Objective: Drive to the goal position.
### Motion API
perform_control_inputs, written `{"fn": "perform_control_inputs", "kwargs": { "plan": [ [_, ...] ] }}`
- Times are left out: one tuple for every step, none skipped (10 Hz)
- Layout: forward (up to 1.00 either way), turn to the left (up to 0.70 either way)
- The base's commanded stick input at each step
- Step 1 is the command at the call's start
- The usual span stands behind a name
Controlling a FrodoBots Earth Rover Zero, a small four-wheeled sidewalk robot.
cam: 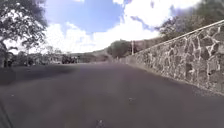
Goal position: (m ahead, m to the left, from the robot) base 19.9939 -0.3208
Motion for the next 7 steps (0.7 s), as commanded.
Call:
{"fn": "perform_control_inputs", "kwargs": {
  "plan": [
    [0.7, 0.0],
    [0.7, 0.0],
    [0.7, 0.0],
    [0.7, 0.0],
    [0.7, 0.0],
    [0.7, 0.0],
    [0.7, 0.0]
  ]
}}
